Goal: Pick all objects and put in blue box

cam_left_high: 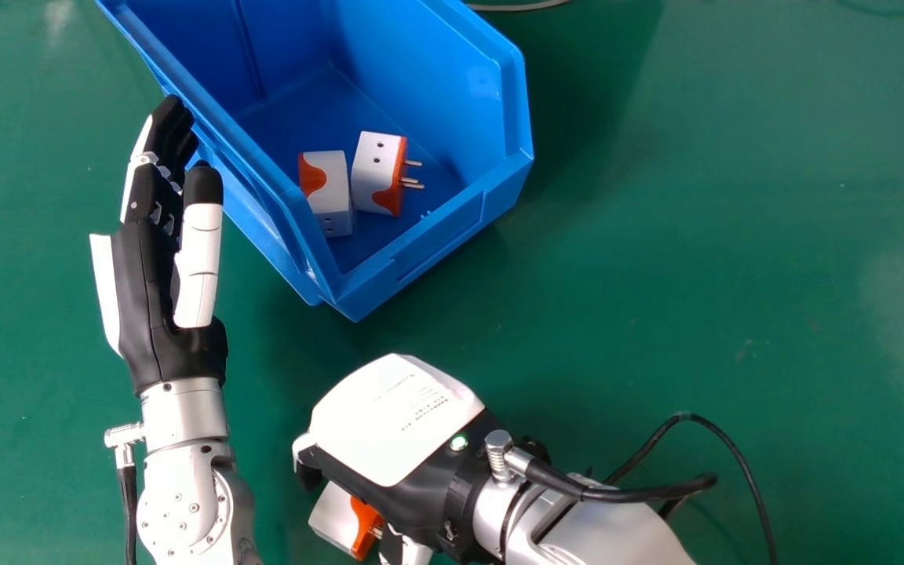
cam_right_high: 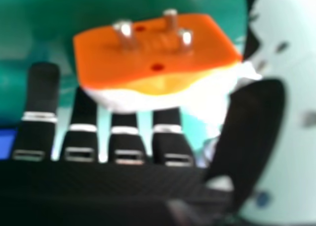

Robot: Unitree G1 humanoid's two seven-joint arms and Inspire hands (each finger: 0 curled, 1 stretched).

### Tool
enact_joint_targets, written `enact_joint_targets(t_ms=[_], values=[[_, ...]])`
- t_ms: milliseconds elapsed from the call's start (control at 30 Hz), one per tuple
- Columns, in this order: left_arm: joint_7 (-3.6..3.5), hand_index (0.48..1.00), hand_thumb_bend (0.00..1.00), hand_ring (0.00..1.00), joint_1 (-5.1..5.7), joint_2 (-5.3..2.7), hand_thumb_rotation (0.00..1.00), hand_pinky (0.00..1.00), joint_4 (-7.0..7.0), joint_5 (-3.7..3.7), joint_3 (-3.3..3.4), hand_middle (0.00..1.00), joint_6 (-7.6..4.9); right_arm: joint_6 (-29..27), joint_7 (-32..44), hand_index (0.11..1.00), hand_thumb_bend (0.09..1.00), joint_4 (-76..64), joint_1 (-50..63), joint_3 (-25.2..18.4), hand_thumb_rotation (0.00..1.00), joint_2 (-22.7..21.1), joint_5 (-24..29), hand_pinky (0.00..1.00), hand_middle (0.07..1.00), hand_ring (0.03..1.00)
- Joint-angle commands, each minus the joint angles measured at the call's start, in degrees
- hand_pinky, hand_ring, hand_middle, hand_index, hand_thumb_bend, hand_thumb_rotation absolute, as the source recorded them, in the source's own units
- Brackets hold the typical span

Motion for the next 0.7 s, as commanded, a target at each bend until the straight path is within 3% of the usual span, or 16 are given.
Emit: enact_joint_targets(t_ms=[0,133,400,533,667], values=[[-0.46,0.866,0.82,0.92,-0.16,0.06,0.78,0.9,-1.04,0.01,-0.38,0.91,-0.4,-0.9,-0.32,0.688,0.764,0.14,-1.05,0.08,0.23,1.25,1.15,0.52,0.814,0.818],[-0.04,0.868,0.81,0.92,-0.26,0.26,0.78,0.9,-0.77,0.62,-0.47,0.91,-0.65,-1.43,-1.31,0.689,0.798,2.28,-1.63,1.3,0.29,1.55,0.18,0.53,0.82,0.826],[0.22,0.865,0.81,0.92,-0.41,0.2,0.78,0.9,-1.0,0.54,-0.42,0.91,-0.46,-1.4,-2.04,0.726,0.78,5.86,-3.63,3.71,0.48,1.94,-2.24,0.57,0.84,0.846],[-0.26,0.864,0.82,0.92,-0.39,0.16,0.78,0.9,-0.97,0.13,-0.4,0.91,-0.56,-1.59,-3.14,0.738,0.789,7.35,-3.71,3.61,0.56,2.13,-1.2,0.6,0.848,0.853],[-0.27,0.862,0.82,0.92,-0.38,0.21,0.78,0.9,-0.75,0.2,-0.41,0.91,-0.85,-1.49,-3.33,0.745,0.803,8.12,-4.13,4.16,0.64,2.14,-1.77,0.64,0.858,0.865]])
